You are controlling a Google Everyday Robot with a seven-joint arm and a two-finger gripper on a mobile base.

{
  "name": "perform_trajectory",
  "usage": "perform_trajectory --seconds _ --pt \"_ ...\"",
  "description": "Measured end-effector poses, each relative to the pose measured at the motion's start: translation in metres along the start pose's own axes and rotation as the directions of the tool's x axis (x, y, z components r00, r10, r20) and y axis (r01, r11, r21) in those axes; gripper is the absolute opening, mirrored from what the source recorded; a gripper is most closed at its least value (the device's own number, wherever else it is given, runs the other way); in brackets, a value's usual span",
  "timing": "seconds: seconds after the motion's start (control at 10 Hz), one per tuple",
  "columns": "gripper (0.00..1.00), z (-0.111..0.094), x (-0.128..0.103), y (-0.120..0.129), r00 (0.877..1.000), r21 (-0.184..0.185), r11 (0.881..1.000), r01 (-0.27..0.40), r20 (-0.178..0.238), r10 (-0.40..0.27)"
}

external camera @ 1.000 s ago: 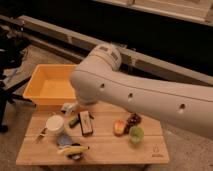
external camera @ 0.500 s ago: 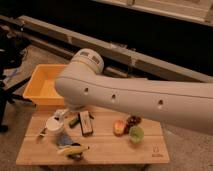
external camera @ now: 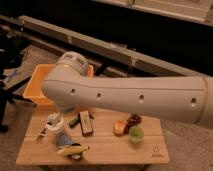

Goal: Place brush in paper cup

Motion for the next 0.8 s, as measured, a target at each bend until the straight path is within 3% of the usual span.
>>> perform_trajectory --seconds 0.4,0.8 --pt "0.0 0.015 -0.009 -0.004 1.0 -0.014 1.0 0.023 -0.002 -0.023" --pt "0.0 0.031 -0.001 -0.011 1.0 -0.028 1.0 0.002 -0.019 -0.002"
